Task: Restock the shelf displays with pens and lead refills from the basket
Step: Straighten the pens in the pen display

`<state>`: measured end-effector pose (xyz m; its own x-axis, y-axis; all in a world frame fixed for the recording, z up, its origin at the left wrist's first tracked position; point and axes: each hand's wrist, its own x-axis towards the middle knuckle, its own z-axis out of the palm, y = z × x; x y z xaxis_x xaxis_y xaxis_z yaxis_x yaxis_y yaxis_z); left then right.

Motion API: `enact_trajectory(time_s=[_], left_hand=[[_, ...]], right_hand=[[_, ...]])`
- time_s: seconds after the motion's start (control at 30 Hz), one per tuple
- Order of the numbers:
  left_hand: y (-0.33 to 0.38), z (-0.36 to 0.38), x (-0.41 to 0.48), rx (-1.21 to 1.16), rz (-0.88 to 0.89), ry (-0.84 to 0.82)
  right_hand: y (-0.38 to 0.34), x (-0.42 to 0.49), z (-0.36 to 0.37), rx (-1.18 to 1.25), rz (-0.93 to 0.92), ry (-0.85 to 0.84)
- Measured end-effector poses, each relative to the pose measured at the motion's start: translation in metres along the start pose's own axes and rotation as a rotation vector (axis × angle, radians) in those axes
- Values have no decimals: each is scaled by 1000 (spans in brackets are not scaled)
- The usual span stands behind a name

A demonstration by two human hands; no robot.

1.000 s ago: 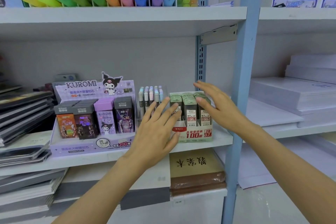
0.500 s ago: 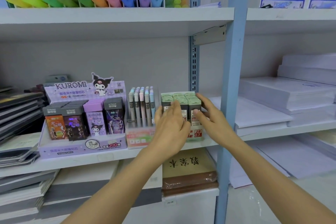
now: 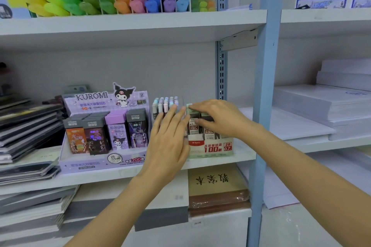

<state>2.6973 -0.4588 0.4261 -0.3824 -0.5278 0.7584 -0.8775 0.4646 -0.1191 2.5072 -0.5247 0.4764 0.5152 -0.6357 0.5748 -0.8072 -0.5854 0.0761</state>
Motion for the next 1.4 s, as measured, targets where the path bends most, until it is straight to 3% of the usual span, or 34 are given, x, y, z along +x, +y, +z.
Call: enact_trajectory(time_s=[0.4, 0.57, 0.73, 1.13, 1.27, 1.4], left_hand=[[-24, 9, -21, 68, -8, -18], [-27, 14, -26, 81, -45, 20], [-28, 22, -28, 52, -73, -18], [-29, 25, -27, -22, -80, -23], [-38, 16, -43, -14, -89, 45], [-53, 4, -71, 99, -234, 7]], right_hand=[[9, -2, 1, 40, -45, -19], [-5, -45, 4, 93, -91, 244], [-12, -74, 27, 113, 19, 142], [-7, -61, 32, 169, 37, 93], [-11, -57, 29, 84, 58, 162], [-29, -53, 33, 24, 14, 258]])
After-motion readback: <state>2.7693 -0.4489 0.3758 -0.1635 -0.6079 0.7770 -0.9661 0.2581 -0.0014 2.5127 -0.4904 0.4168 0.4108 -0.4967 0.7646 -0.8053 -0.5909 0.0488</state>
